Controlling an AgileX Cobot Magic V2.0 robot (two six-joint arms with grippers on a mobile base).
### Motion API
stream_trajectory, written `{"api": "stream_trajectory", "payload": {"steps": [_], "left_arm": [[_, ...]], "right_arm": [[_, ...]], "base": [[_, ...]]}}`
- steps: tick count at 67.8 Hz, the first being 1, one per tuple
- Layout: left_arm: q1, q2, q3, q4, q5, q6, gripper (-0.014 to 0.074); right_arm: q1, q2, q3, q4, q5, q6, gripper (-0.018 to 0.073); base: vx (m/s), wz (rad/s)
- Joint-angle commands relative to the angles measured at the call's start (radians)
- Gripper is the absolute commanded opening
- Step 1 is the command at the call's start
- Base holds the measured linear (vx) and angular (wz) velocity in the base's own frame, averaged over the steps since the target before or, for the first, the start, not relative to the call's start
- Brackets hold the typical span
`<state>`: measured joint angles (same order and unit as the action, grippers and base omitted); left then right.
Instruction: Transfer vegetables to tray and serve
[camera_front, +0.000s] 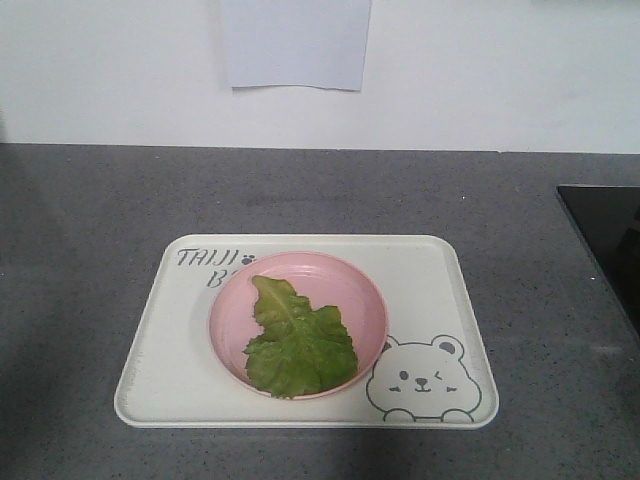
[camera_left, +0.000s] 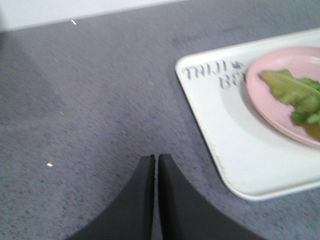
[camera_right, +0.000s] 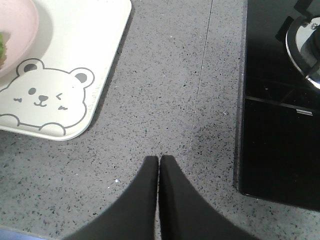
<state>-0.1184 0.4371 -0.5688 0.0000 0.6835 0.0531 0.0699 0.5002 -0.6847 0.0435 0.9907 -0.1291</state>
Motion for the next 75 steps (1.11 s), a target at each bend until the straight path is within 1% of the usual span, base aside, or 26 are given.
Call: {"api": "stream_trajectory", "payload": {"steps": [1,8,12,15,26,35,37,41,48,61,63,75], "left_arm": [[0.026,-0.06,0.061,0.005,-0.181,0.005,-0.0006],[0.042,-0.156,0.212,0.006,-0.376,0.001,-0.0006],[0.045,-0.213,0.297,0.0,-0.454,-0.011,-0.0006],[0.046,-0.252,0.349,0.0,-0.508,-0.037,-0.0006],[0.046,-0.374,0.51,0.0,-0.63,-0.133,-0.0006],[0.046,-0.431,0.612,0.0,-0.711,-0.177,-0.0006],[0.046,-0.444,0.624,0.0,-0.721,-0.184,-0.0006],[0.041,-0.466,0.622,0.0,-0.674,-0.184,-0.0006],[0.042,-0.464,0.623,0.0,-0.664,-0.18,-0.0006],[0.043,-0.464,0.623,0.0,-0.677,-0.178,-0.0006],[0.043,-0.464,0.623,0.0,-0.693,-0.178,-0.0006],[0.043,-0.464,0.623,0.055,-0.7,-0.163,-0.0006]], "right_arm": [[-0.001,0.009,-0.026,-0.001,-0.054,0.002,-0.001],[-0.001,0.009,-0.026,-0.001,-0.054,0.002,-0.001],[-0.001,0.009,-0.026,-0.001,-0.054,0.002,-0.001],[-0.001,0.009,-0.026,-0.001,-0.054,0.002,-0.001],[-0.001,0.009,-0.026,-0.001,-0.054,0.002,-0.001],[-0.001,0.009,-0.026,-0.001,-0.054,0.002,-0.001],[-0.001,0.009,-0.026,-0.001,-0.054,0.002,-0.001],[-0.001,0.009,-0.026,-0.001,-0.054,0.002,-0.001],[-0.001,0.006,-0.026,-0.001,-0.053,0.002,-0.001],[-0.001,0.006,-0.026,-0.001,-0.053,0.002,-0.001],[-0.001,0.006,-0.026,-0.001,-0.053,0.002,-0.001],[-0.001,0.006,-0.026,-0.001,-0.053,0.002,-0.001]], "base": [[0.0,0.0],[0.0,0.0],[0.0,0.0],[0.0,0.0],[0.0,0.0],[0.0,0.0],[0.0,0.0],[0.0,0.0],[0.0,0.0],[0.0,0.0],[0.0,0.0],[0.0,0.0]]}}
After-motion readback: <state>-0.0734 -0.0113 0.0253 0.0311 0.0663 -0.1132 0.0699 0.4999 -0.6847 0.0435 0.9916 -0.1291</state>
